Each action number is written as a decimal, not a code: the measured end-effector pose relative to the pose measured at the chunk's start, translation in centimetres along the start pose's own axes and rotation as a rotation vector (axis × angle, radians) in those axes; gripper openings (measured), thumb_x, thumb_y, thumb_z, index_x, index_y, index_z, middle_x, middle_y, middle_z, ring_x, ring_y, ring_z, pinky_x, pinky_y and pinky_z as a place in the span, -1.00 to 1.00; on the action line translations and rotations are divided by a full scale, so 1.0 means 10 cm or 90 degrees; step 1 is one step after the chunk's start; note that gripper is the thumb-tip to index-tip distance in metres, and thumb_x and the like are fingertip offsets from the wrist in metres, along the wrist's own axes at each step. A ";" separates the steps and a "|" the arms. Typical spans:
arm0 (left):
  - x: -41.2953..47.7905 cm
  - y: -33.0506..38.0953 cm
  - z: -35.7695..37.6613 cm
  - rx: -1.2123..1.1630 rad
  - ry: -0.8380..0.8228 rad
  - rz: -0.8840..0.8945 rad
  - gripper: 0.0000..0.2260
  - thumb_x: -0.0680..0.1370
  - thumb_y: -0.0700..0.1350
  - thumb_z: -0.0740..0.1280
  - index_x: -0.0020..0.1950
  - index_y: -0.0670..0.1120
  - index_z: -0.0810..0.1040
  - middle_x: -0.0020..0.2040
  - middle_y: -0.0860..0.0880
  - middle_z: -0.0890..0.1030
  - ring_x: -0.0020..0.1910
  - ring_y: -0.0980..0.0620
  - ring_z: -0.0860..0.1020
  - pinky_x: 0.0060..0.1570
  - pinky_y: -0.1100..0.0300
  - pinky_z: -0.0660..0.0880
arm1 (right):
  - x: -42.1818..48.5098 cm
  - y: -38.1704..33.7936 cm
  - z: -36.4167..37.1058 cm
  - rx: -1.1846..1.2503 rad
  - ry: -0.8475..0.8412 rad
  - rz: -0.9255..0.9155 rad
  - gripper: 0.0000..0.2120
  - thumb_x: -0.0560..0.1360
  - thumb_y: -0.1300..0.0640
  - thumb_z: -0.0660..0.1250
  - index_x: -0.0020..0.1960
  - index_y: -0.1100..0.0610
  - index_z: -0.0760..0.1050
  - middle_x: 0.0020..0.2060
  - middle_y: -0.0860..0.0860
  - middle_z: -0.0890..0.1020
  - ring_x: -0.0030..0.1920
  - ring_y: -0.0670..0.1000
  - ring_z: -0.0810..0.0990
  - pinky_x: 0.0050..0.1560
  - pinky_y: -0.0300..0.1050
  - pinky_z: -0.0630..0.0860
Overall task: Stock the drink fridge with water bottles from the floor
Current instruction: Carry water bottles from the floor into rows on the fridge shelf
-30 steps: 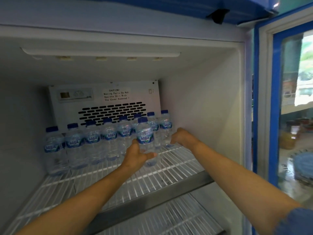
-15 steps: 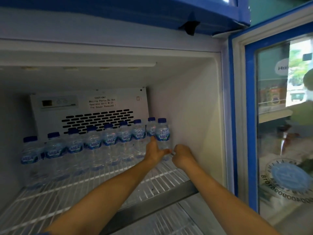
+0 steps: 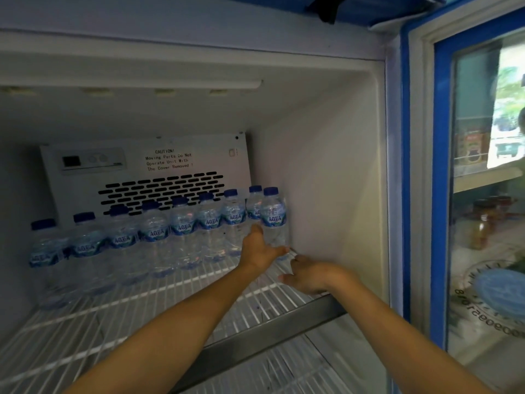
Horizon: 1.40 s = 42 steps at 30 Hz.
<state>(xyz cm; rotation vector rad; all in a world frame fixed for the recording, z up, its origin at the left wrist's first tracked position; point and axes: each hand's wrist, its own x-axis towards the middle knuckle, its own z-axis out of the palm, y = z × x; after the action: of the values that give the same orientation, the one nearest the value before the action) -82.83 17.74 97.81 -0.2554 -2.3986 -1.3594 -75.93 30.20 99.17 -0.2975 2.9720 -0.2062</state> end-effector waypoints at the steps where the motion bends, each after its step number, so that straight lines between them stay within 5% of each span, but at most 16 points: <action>1: 0.00 0.00 -0.01 0.010 -0.003 -0.006 -0.42 0.33 -0.13 0.57 0.21 -0.24 0.37 0.13 -0.17 0.56 0.03 -0.02 0.52 -0.06 0.22 0.45 | 0.00 0.00 -0.01 -0.005 0.000 -0.006 -0.36 0.64 -0.17 -0.07 0.49 0.30 0.17 0.48 0.20 0.22 0.45 0.16 0.26 0.39 -0.02 0.23; 6: -0.02 0.05 0.02 0.049 0.024 -0.013 -0.44 0.35 -0.09 0.56 0.20 -0.25 0.38 0.09 -0.18 0.55 0.07 -0.09 0.54 -0.09 0.21 0.44 | 0.02 0.03 -0.03 -0.022 -0.013 -0.029 -0.33 0.62 -0.22 -0.02 0.52 0.25 0.13 0.51 0.17 0.17 0.47 0.15 0.23 0.40 -0.01 0.23; 15: -0.10 0.11 0.02 0.079 0.043 -0.003 -0.45 0.40 -0.11 0.53 0.24 -0.26 0.33 0.00 -0.05 0.43 -0.01 0.07 0.41 -0.14 0.35 0.34 | 0.05 0.05 0.00 -0.022 -0.015 -0.057 -0.35 0.62 -0.20 0.01 0.56 0.15 0.04 0.55 0.14 0.05 0.53 0.13 0.10 0.48 0.01 0.13; 23: -0.26 0.31 -0.16 0.165 -0.026 -0.078 -0.42 0.41 -0.09 0.51 0.28 -0.25 0.33 0.18 -0.20 0.50 0.14 -0.11 0.50 -0.07 0.23 0.41 | 0.00 0.02 -0.02 -0.008 -0.018 -0.061 -0.36 0.63 -0.17 0.01 0.56 0.18 0.02 0.55 0.16 0.04 0.52 0.15 0.11 0.45 0.01 0.15; 26: -0.41 0.42 -0.38 0.225 -0.079 -0.110 -0.54 0.44 -0.09 0.48 0.23 -0.21 0.40 0.17 -0.17 0.50 0.15 -0.09 0.50 0.00 0.21 0.42 | -0.02 0.02 -0.03 -0.003 -0.014 -0.064 -0.38 0.63 -0.17 0.01 0.55 0.18 0.05 0.54 0.16 0.07 0.52 0.16 0.12 0.45 0.02 0.13; 29: -0.68 0.43 -0.65 0.272 -0.065 -0.110 -0.73 0.46 -0.10 0.45 0.06 -0.16 0.49 0.00 -0.08 0.48 -0.05 0.00 0.49 -0.10 0.19 0.44 | -0.08 0.00 -0.04 0.005 -0.013 -0.060 -0.41 0.63 -0.15 0.01 0.52 0.20 0.13 0.52 0.18 0.16 0.49 0.18 0.20 0.43 0.03 0.20; 35: -1.64 0.49 -1.24 0.282 0.084 -0.037 -0.83 0.50 -0.20 0.39 0.07 -0.19 0.56 -0.23 -0.12 0.61 -0.29 0.05 0.52 -0.28 0.29 0.38 | -0.45 -0.33 -0.01 0.139 0.105 -0.102 -0.61 0.59 0.08 0.20 0.33 0.28 0.41 0.28 0.21 0.50 0.25 0.17 0.50 0.15 -0.12 0.42; 38: -2.17 0.56 -1.49 0.306 0.154 0.023 -0.86 0.48 -0.26 0.36 0.03 -0.22 0.58 -0.21 -0.20 0.65 -0.23 -0.06 0.58 -0.24 0.29 0.40 | -0.92 -0.82 0.14 0.241 0.201 -0.177 -0.81 0.54 0.15 0.24 0.00 0.25 0.54 -0.02 0.21 0.60 0.03 0.20 0.59 -0.12 -0.10 0.45; 42: -3.06 0.52 -1.85 0.339 0.200 0.063 -0.83 0.44 -0.33 0.33 0.02 -0.24 0.58 -0.11 -0.18 0.64 -0.14 -0.11 0.60 -0.08 0.09 0.52 | -1.75 -1.53 0.52 0.363 0.359 -0.312 -0.76 0.54 0.18 0.24 0.14 0.23 0.57 0.05 0.22 0.63 0.11 0.22 0.58 0.05 0.05 0.54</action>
<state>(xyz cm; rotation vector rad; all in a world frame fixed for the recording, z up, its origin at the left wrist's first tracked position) -48.85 5.37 98.23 -0.0118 -2.3346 -0.6232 -55.27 18.36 98.70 -1.0178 3.0931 -1.3580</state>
